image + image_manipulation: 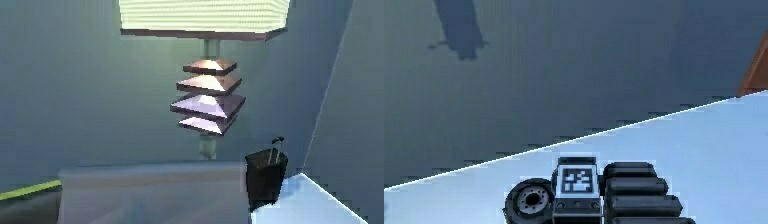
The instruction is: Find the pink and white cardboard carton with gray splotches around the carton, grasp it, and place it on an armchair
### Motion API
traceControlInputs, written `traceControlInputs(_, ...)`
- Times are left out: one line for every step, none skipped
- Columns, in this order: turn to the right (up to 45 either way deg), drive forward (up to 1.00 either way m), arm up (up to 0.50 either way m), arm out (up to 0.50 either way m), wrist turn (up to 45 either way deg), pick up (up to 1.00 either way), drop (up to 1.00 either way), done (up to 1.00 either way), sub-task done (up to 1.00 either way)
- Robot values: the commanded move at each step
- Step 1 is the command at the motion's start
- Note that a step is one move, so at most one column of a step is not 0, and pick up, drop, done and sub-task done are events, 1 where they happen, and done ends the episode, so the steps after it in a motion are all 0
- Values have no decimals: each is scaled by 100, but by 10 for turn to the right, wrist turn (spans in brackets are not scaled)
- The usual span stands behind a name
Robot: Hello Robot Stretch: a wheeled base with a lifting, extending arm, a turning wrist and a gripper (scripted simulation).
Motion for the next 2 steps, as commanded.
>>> traceControlInputs(-450,0,0,0,0,0,0,0,0)
traceControlInputs(-450,0,0,0,0,0,0,0,0)
